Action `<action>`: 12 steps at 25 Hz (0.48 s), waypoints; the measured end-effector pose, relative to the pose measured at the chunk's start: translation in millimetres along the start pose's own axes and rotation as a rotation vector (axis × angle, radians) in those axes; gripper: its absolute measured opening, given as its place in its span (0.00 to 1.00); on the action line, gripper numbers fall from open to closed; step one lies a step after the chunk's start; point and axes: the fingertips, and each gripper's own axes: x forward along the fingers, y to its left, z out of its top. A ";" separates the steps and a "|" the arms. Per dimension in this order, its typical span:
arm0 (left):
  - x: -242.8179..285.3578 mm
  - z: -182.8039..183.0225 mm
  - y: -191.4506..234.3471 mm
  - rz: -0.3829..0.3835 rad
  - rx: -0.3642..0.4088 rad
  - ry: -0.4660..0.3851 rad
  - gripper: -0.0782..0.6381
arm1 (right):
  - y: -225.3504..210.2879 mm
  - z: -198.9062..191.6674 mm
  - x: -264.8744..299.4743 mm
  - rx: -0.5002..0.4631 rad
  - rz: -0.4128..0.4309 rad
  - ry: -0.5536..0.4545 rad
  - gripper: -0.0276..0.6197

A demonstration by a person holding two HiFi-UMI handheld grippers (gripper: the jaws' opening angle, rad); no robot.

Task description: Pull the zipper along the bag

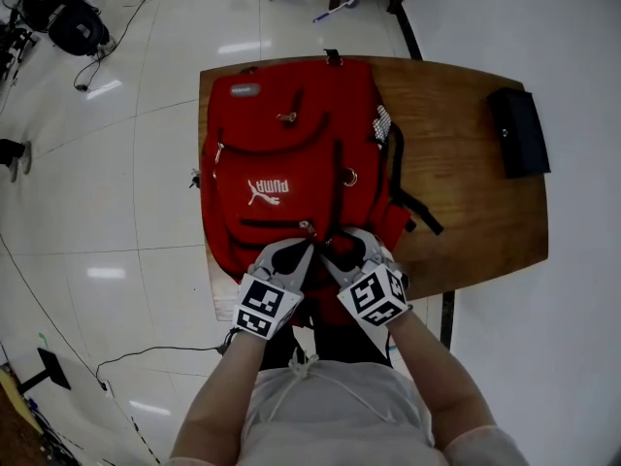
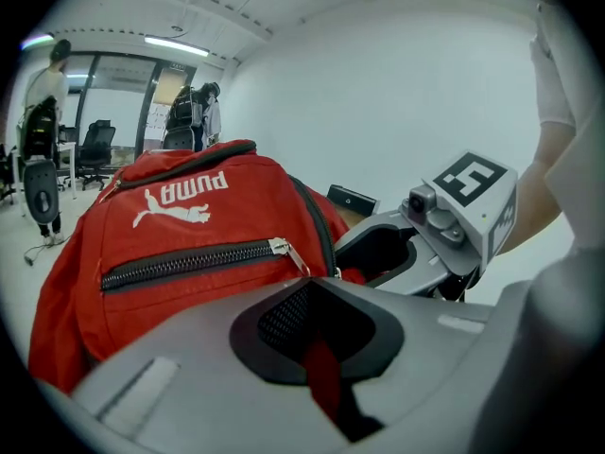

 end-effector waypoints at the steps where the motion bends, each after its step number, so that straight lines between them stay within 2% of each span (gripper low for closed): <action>1: 0.9 -0.8 0.3 0.001 0.002 0.005 0.11 | -0.1 0.0 -0.4 0.000 0.000 -0.004 0.36; 5: 2.9 -3.4 -0.3 0.006 0.019 0.014 0.12 | -3.3 -0.9 -4.5 0.000 -0.010 -0.008 0.33; 7: 3.2 -4.4 -0.1 0.006 0.019 0.017 0.11 | -5.3 -1.3 -8.4 -0.004 -0.014 -0.006 0.23; 12: 4.9 -6.4 -0.4 0.006 0.020 0.033 0.11 | -1.9 -0.3 -17.7 -0.033 0.022 -0.001 0.16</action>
